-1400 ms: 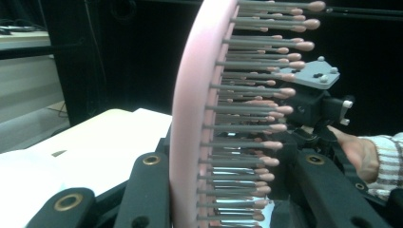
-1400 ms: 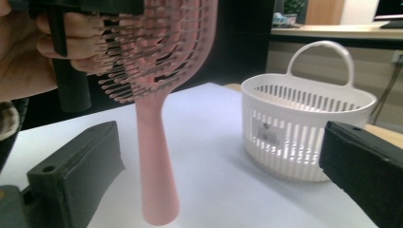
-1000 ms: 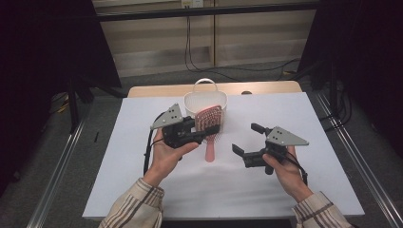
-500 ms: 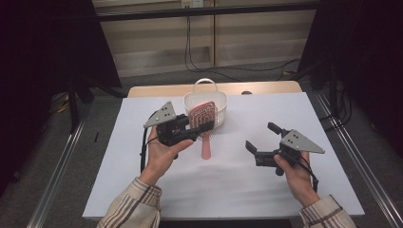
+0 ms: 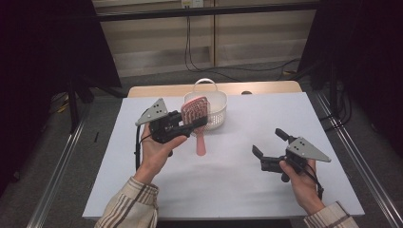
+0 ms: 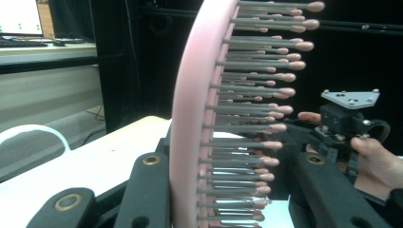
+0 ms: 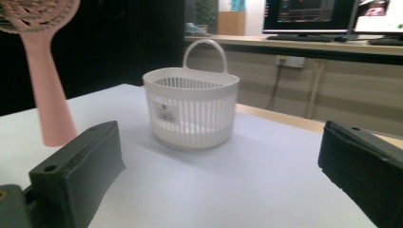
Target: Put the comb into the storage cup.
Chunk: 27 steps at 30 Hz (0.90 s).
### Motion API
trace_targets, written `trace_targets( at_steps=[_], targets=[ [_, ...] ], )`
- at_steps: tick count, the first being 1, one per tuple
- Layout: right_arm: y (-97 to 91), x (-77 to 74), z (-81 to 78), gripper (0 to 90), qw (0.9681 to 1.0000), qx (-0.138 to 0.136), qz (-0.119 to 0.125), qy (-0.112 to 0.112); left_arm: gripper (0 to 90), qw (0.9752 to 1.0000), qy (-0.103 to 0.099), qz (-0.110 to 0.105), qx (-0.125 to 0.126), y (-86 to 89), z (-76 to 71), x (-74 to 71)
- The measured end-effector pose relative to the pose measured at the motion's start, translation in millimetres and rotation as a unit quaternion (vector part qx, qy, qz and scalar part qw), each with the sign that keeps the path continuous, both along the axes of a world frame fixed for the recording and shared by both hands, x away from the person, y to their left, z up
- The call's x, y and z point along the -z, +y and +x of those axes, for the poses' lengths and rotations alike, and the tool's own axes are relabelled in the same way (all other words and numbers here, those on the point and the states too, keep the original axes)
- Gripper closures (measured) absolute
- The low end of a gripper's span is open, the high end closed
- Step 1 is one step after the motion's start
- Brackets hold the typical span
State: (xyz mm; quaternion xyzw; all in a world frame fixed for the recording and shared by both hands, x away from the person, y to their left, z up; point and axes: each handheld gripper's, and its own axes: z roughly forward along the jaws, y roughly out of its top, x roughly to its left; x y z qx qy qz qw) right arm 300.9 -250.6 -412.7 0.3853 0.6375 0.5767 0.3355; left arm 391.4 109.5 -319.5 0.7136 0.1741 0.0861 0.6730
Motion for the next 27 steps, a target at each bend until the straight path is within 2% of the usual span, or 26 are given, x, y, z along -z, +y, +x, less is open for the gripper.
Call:
trace_targets(
  at_steps=[4,6,12,18,27],
  targets=[
    [-4.2,0.2,-5.7,0.2,0.9999,0.016,-0.001,-0.003,62.9,1.0,0.001,-0.002,-0.007,4.7,1.7,-1.3],
    [-6.7,1.0,-8.9,0.0,0.9997,0.018,0.014,-0.005,62.9,0.9999,0.001,-0.006,-0.011,7.0,2.4,-2.4],
    [-18.6,2.0,-18.4,0.0,0.9992,0.038,0.01,-0.009,62.9,0.9996,-0.005,-0.01,-0.024,13.2,1.0,-7.9],
    [-31.3,4.2,-26.5,0.0,0.9981,0.062,0.003,-0.008,62.9,0.9993,-0.01,-0.003,-0.035,16.7,1.7,-11.2],
    [-39.0,7.6,-35.1,0.0,0.9975,0.071,0.0,-0.008,62.9,0.9984,-0.025,0.009,-0.05,19.6,6.6,-22.3]
  ],
)
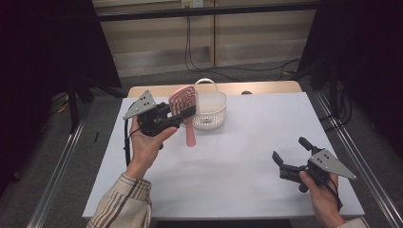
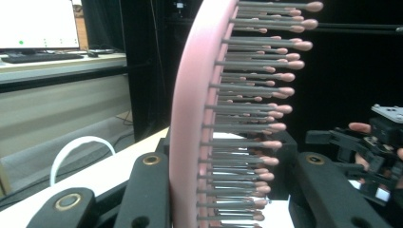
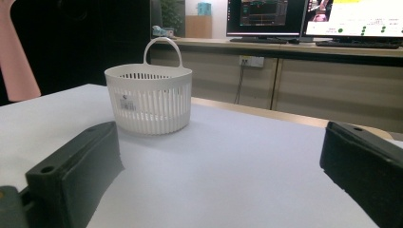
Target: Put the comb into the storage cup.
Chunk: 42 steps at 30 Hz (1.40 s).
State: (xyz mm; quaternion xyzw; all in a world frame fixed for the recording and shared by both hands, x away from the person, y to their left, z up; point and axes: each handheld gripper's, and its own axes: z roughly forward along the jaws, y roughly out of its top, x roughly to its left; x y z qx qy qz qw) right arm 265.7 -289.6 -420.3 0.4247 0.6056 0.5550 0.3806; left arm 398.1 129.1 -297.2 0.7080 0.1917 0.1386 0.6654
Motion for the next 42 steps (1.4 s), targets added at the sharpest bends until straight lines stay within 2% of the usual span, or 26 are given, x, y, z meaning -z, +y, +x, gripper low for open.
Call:
trace_targets(
  at_steps=[9,12,13,16,18,24,28,35,42],
  targets=[
    [-6.7,4.8,-6.2,0.0,1.0,0.002,-0.002,0.009,62.9,0.9999,-0.007,-0.004,-0.013,-2.7,9.9,-10.8],
    [-7.2,5.7,-7.6,0.0,1.0,0.002,-0.002,0.009,62.9,0.9997,-0.012,0.001,-0.021,-4.1,14.2,-15.3],
    [-7.2,6.1,-7.8,0.0,1.0,0.002,-0.004,0.009,62.9,0.9997,-0.01,-0.004,-0.023,-4.9,15.0,-16.5],
    [-7.0,6.3,-7.4,0.0,1.0,-0.001,-0.004,0.007,62.9,0.9993,-0.021,0.005,-0.03,-8.5,17.0,-19.3],
    [-7.1,6.5,-6.9,0.0,0.9999,-0.003,-0.004,0.011,62.9,0.9994,-0.018,-0.002,-0.029,-10.8,19.4,-19.4],
    [-7.1,6.3,-7.1,0.0,1.0,-0.001,-0.002,0.006,62.9,0.9991,-0.018,-0.005,-0.039,-15.4,27.6,-25.4],
    [-7.4,6.5,-6.6,0.1,1.0,-0.003,0.0,0.007,62.9,0.9988,-0.027,0.006,-0.041,-20.4,30.9,-30.4],
    [-7.2,6.3,-7.1,0.1,1.0,-0.005,-0.001,0.008,62.9,0.9985,-0.028,-0.003,-0.047,-24.7,38.5,-42.7],
    [-6.5,6.8,-6.8,0.1,0.9999,-0.008,-0.006,0.007,63.0,0.9974,-0.03,0.0,-0.065,-26.3,47.8,-50.6]
  ],
)
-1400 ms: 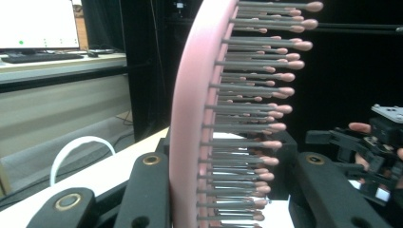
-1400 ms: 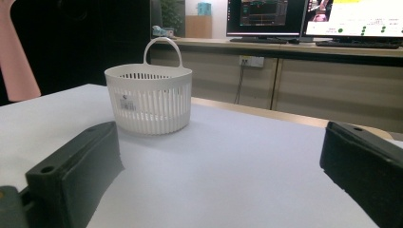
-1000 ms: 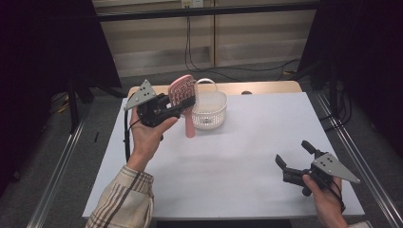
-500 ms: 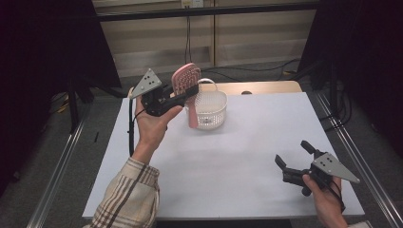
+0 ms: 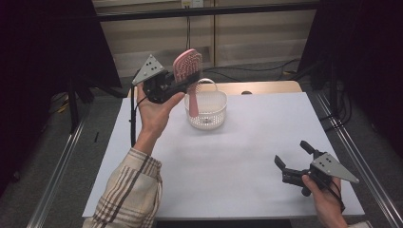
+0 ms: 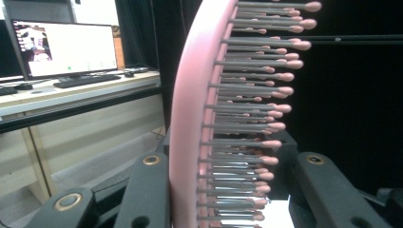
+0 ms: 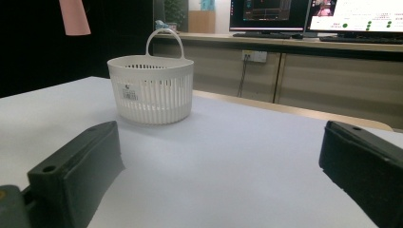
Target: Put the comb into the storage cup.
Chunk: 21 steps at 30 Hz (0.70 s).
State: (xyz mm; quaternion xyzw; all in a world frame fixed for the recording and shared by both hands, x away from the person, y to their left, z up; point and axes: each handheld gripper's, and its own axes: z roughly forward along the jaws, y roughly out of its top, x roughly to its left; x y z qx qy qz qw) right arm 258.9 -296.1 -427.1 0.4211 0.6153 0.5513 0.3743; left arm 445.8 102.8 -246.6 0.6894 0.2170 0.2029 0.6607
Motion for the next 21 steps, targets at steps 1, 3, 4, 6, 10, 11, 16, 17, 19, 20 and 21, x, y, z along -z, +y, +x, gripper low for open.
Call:
trace_targets(
  at_steps=[1,3,4,6,10,11,16,17,19,20,21],
  targets=[
    [0.1,-0.1,-0.2,0.1,1.0,0.002,-0.001,0.0,63.0,1.0,0.001,-0.001,0.0,0.0,1.6,-0.5],
    [0.1,-0.2,-0.4,0.1,1.0,0.0,-0.001,0.001,63.0,1.0,0.0,0.0,-0.006,0.2,4.7,-1.3],
    [0.2,0.0,-0.3,0.2,1.0,0.0,-0.001,-0.001,63.0,1.0,0.0,-0.004,-0.008,-0.4,5.8,-1.3],
    [0.8,0.0,-0.5,0.3,1.0,0.0,0.0,0.0,63.0,0.9999,0.0,-0.008,-0.009,-1.3,8.3,-0.8],
    [1.6,0.0,-1.0,0.3,1.0,-0.003,-0.002,-0.001,63.0,0.9999,-0.002,-0.004,-0.012,-5.6,13.6,0.4],
    [1.7,0.0,-1.1,0.3,1.0,-0.003,-0.003,-0.002,63.0,0.9999,-0.004,-0.001,-0.015,-7.0,15.1,0.6],
    [2.0,0.2,-1.0,0.3,1.0,-0.005,-0.004,-0.001,63.0,0.9996,0.002,0.002,-0.027,-12.7,21.8,3.6],
    [2.1,0.2,-1.0,0.3,1.0,-0.004,-0.005,-0.002,63.0,0.9996,0.004,0.001,-0.027,-13.3,23.4,4.3],
    [2.1,0.3,-1.1,0.3,1.0,-0.005,-0.007,-0.002,63.0,0.9996,0.004,0.002,-0.027,-15.1,25.9,5.6],
    [2.3,0.3,-1.3,0.3,1.0,-0.002,-0.008,-0.002,63.0,0.9996,0.005,0.001,-0.028,-16.0,27.0,6.1],
    [2.3,0.3,-1.2,0.3,1.0,-0.003,-0.007,-0.001,63.0,0.9996,0.005,0.004,-0.027,-16.4,28.3,6.2]
  ],
)
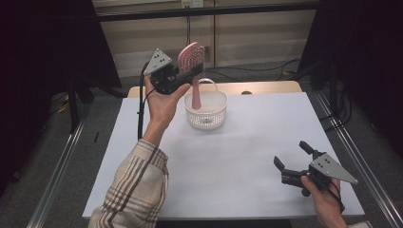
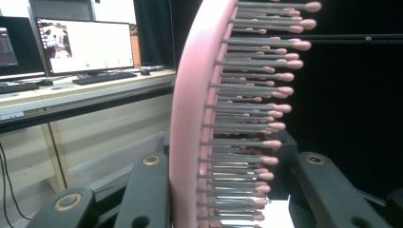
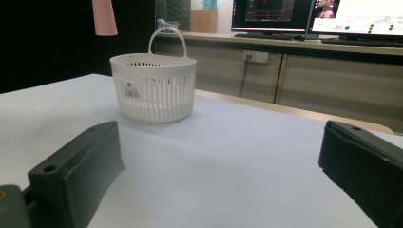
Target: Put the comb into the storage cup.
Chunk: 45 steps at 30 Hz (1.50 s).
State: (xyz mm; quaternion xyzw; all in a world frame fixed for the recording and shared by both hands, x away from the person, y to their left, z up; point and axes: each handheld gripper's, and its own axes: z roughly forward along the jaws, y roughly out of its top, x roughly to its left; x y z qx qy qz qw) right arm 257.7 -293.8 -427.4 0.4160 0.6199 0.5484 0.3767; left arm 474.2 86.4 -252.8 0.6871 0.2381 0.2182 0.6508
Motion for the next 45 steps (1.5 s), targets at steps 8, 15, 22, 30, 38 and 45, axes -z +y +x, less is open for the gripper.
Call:
trace_targets(
  at_steps=[8,15,22,30,38,45],
  targets=[
    [-0.1,0.1,0.0,0.3,1.0,0.0,0.0,0.0,63.0,0.9999,-0.003,-0.011,-0.006,-1.8,6.0,-2.8],
    [-0.3,0.2,0.0,0.3,1.0,-0.002,0.002,0.0,63.0,0.9992,-0.034,-0.005,-0.022,-8.6,8.2,-6.4],
    [-0.5,0.4,-0.2,0.3,1.0,-0.005,0.004,0.0,63.0,0.9991,-0.026,-0.012,-0.031,-11.0,19.4,4.0],
    [-0.1,0.8,-0.7,0.3,1.0,-0.009,0.003,-0.001,63.0,0.999,-0.023,0.001,-0.038,-22.0,23.5,15.8],
    [0.0,1.2,-0.9,0.3,0.9999,-0.01,0.002,0.001,63.0,0.9992,-0.014,0.005,-0.037,-28.2,25.4,25.9],
    [0.2,1.6,-0.7,0.2,0.9999,-0.013,0.001,0.003,63.0,0.9986,0.0,0.013,-0.051,-24.4,29.2,40.2]
  ],
)
